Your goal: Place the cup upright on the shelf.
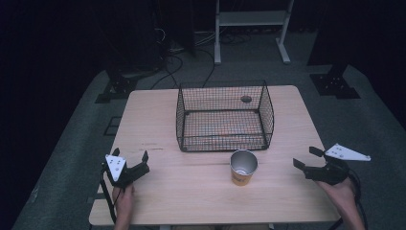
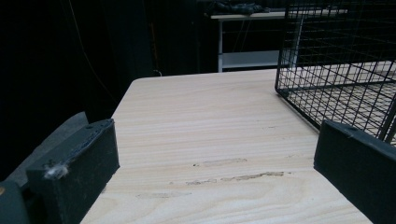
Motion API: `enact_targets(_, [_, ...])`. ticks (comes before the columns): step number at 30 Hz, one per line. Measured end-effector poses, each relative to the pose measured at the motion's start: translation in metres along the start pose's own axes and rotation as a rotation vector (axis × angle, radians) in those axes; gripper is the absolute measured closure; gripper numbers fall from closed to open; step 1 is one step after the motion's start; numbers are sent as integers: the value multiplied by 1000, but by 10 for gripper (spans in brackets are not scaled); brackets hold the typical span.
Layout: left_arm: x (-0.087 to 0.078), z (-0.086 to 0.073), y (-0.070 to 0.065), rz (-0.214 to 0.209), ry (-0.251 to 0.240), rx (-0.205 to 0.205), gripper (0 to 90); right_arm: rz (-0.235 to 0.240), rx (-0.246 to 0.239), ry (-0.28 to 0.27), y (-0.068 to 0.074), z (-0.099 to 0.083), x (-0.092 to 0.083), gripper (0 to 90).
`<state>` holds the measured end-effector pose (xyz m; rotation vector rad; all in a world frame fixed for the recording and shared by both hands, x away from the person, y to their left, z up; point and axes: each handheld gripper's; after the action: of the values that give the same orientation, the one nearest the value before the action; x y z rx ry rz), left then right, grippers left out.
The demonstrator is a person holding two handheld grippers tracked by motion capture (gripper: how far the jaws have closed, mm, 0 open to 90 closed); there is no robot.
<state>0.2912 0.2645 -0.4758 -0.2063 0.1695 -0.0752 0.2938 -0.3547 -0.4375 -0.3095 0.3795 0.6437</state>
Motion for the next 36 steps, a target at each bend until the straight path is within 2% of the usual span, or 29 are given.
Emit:
enact_targets(9, [0,0,0,-4,-2,-2,0,17,-31,-10,7,9,-1,136])
enact_targets(25, [-1,0,0,-9,-4,-6,0,109,-89,-42,40,26,3,132])
enact_targets(30, [0,0,0,-9,-4,-5,0,144,-125,-42,54,30,5,129])
enact_targets(36, [0,0,0,-9,-4,-4,0,177,-131,-47,65,31,7,123])
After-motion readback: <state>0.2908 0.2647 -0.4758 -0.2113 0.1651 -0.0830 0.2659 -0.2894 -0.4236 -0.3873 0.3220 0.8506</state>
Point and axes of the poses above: each handheld gripper's, and its own axes: x roughly forward along the jaws, z roughly out of its top, y roughly to its left, and after that the axes turned 15 degrees about -x, right-handed
